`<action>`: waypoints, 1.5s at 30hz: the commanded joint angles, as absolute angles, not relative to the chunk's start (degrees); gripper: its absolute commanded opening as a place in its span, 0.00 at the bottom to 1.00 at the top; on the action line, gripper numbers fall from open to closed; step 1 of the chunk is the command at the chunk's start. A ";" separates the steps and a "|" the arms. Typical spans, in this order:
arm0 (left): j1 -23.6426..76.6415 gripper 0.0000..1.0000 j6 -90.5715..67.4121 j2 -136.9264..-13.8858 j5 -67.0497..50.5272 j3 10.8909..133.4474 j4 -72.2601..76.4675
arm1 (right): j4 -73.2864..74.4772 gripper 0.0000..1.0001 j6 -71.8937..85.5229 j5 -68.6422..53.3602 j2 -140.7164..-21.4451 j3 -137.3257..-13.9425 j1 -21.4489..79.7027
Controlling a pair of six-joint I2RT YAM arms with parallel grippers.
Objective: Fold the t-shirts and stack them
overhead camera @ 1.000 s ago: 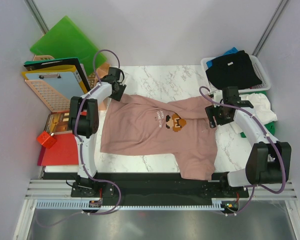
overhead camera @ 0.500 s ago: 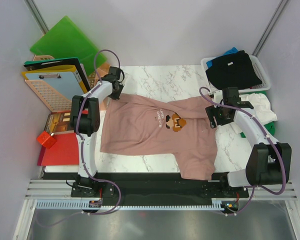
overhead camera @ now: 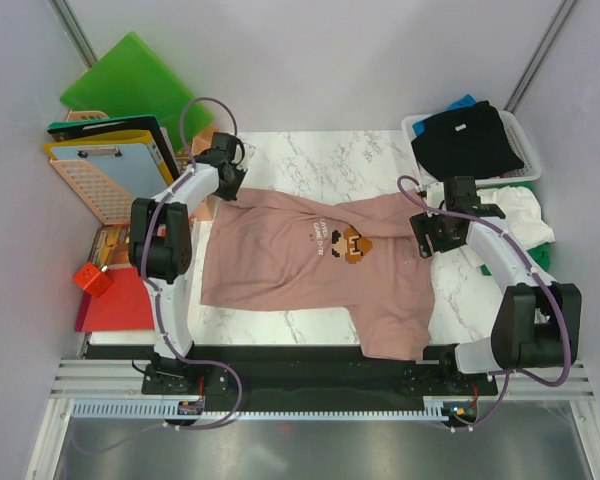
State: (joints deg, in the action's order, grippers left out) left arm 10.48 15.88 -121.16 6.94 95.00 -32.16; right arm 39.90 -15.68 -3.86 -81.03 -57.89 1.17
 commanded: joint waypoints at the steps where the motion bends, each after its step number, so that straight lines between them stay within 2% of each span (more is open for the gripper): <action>1: 11.25 0.02 15.12 -114.18 4.49 93.69 -31.99 | 38.15 0.77 -15.56 -4.75 -81.65 -57.04 1.14; 27: 12.66 0.02 18.81 -107.93 6.33 83.24 -34.98 | 39.02 0.76 -16.70 -4.92 -79.80 -55.90 1.14; 34: 12.57 0.02 19.60 -104.42 7.38 81.39 -35.07 | 41.92 0.78 -19.16 -10.36 -79.72 -56.16 1.14; 42: 12.57 0.02 20.21 -102.30 7.82 80.68 -34.98 | 39.12 0.81 -18.99 -9.23 -83.23 -56.16 1.23; 45: 12.57 0.02 20.13 -102.92 7.74 81.03 -35.07 | 37.62 0.82 -17.93 -9.84 -87.09 -59.83 1.14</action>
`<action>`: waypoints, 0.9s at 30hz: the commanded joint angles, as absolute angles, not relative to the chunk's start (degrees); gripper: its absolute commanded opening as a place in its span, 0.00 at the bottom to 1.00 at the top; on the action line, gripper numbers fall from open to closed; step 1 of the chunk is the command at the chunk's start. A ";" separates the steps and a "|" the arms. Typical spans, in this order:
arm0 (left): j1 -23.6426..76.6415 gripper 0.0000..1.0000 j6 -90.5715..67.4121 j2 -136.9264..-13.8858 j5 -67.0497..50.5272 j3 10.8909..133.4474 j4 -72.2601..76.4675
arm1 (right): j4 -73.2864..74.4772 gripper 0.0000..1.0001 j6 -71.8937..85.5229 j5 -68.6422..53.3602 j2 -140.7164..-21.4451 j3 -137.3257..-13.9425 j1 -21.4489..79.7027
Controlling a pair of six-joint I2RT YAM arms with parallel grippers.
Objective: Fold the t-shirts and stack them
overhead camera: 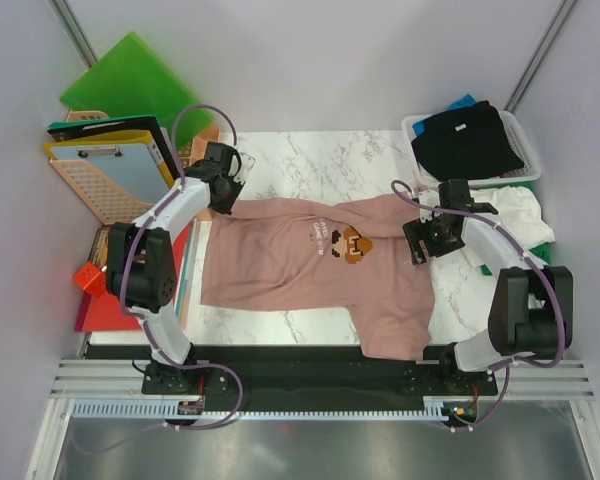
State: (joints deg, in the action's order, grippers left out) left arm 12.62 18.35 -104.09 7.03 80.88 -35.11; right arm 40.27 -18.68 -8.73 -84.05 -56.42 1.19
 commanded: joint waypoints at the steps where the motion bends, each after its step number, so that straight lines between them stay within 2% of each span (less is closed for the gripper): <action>1: 12.57 0.02 20.04 -103.09 7.56 81.04 -35.07 | 37.53 0.83 -17.58 -10.19 -88.58 -61.07 1.14; 9: 12.57 0.02 20.04 -102.22 7.21 79.98 -35.07 | 33.32 0.78 -14.15 -9.15 -102.38 -68.37 1.14; 11: 12.57 0.02 20.04 -102.22 7.29 79.72 -34.98 | 32.52 0.53 -13.45 -8.88 -103.62 -68.99 1.14; 12: 12.57 0.02 20.04 -102.22 7.38 79.63 -35.07 | 32.35 0.32 -13.27 -8.62 -104.06 -69.26 1.14; 13: 12.57 0.02 20.21 -102.39 7.30 79.63 -34.98 | 32.26 0.00 -12.75 -8.27 -104.50 -69.26 1.23; 22: 12.66 0.02 19.34 -103.97 5.89 79.45 -35.07 | 32.69 0.00 -12.74 -7.64 -100.46 -69.34 1.41; 27: 12.66 0.02 19.25 -103.54 5.71 78.31 -35.07 | 34.80 0.00 -13.27 -6.86 -99.76 -74.86 1.32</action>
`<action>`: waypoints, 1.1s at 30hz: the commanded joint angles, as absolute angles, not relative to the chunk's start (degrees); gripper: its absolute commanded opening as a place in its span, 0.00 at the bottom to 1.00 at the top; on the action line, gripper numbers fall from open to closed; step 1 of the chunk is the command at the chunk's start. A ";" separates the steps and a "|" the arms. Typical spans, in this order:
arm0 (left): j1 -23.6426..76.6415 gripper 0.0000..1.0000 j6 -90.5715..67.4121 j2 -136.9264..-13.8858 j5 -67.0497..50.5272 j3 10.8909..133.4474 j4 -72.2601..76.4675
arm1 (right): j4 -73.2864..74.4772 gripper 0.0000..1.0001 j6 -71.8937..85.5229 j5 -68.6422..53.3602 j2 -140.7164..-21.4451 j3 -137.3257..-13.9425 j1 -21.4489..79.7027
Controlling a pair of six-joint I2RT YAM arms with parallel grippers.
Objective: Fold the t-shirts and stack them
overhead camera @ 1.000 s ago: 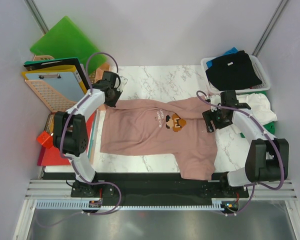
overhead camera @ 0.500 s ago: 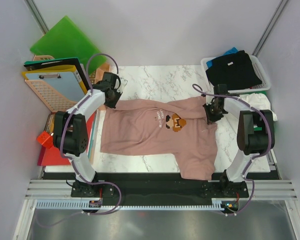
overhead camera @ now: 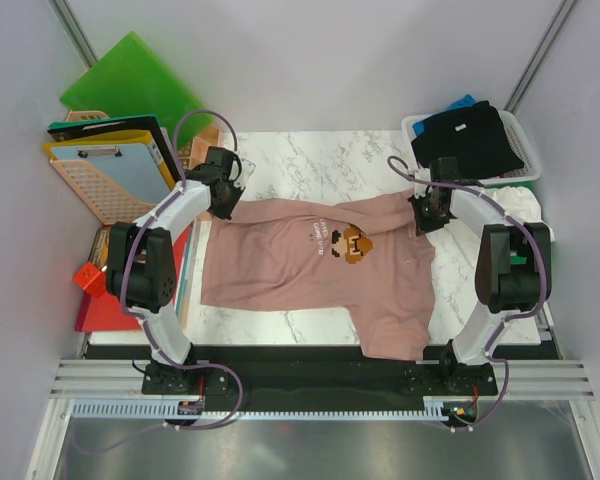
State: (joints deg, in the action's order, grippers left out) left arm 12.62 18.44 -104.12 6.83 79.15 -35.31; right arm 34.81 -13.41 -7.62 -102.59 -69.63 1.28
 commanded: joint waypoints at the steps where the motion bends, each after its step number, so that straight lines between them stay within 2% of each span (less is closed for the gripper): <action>1: 12.57 0.02 19.25 -103.45 5.80 77.88 -35.07 | 35.41 0.00 -13.27 -6.68 -99.93 -75.84 1.32; 15: 12.57 0.02 20.21 -101.34 6.77 74.27 -35.07 | 39.81 0.00 -14.59 -5.01 -102.22 -85.69 0.26; 33: 12.39 0.02 19.60 -100.98 9.40 71.72 -34.54 | 41.92 0.00 -17.14 -8.17 -97.56 -78.14 0.26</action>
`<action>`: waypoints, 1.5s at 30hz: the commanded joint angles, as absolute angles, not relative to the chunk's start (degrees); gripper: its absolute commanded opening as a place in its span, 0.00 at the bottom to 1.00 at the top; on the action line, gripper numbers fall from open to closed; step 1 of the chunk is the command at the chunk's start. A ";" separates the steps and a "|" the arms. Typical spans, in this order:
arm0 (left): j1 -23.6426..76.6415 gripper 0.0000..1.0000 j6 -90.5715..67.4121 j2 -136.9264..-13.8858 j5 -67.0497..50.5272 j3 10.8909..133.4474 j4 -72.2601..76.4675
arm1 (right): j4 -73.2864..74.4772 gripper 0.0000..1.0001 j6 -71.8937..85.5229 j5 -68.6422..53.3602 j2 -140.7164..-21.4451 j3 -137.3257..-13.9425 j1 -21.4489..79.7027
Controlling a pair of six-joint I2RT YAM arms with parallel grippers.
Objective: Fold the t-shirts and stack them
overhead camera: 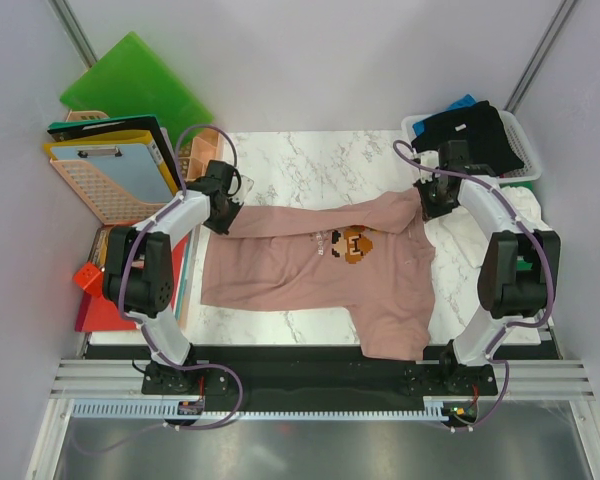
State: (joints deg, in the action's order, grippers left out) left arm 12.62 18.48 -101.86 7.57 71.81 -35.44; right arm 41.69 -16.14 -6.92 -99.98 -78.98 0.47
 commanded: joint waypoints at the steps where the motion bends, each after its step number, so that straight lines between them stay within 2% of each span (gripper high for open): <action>1: 12.48 0.02 19.86 -101.42 9.75 71.72 -34.45 | 41.84 0.00 -17.23 -8.26 -97.47 -77.26 0.26; 30: 8.97 0.02 20.48 -106.96 11.16 71.10 -33.75 | 42.27 0.00 -19.34 -7.91 -94.57 -69.44 0.18; 31: 8.96 0.04 20.30 -107.05 11.16 71.19 -33.75 | 42.28 0.00 -19.51 -7.91 -94.31 -69.26 0.26; 33: 8.88 0.14 20.04 -107.14 11.34 71.37 -33.84 | 42.28 0.00 -19.51 -8.17 -94.04 -68.82 0.18; 34: 8.88 0.33 20.04 -107.23 11.60 71.54 -34.01 | 42.28 0.00 -19.69 -8.43 -93.87 -68.73 0.18; 36: 8.79 0.61 19.95 -107.49 12.04 71.63 -34.28 | 42.19 0.00 -19.69 -8.53 -93.69 -68.47 0.26; 39: 8.61 0.67 19.95 -106.96 12.04 71.37 -34.45 | 42.19 0.00 -19.69 -8.88 -93.78 -68.12 0.26; 45: 8.44 0.68 20.04 -104.25 11.78 71.81 -35.15 | 41.66 0.00 -19.60 -9.49 -93.95 -67.33 0.35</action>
State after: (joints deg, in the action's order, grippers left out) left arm 8.69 19.18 -106.94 10.90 71.05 -34.33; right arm 42.33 -18.90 -8.29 -95.94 -67.75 0.47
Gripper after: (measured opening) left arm 0.675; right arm 0.022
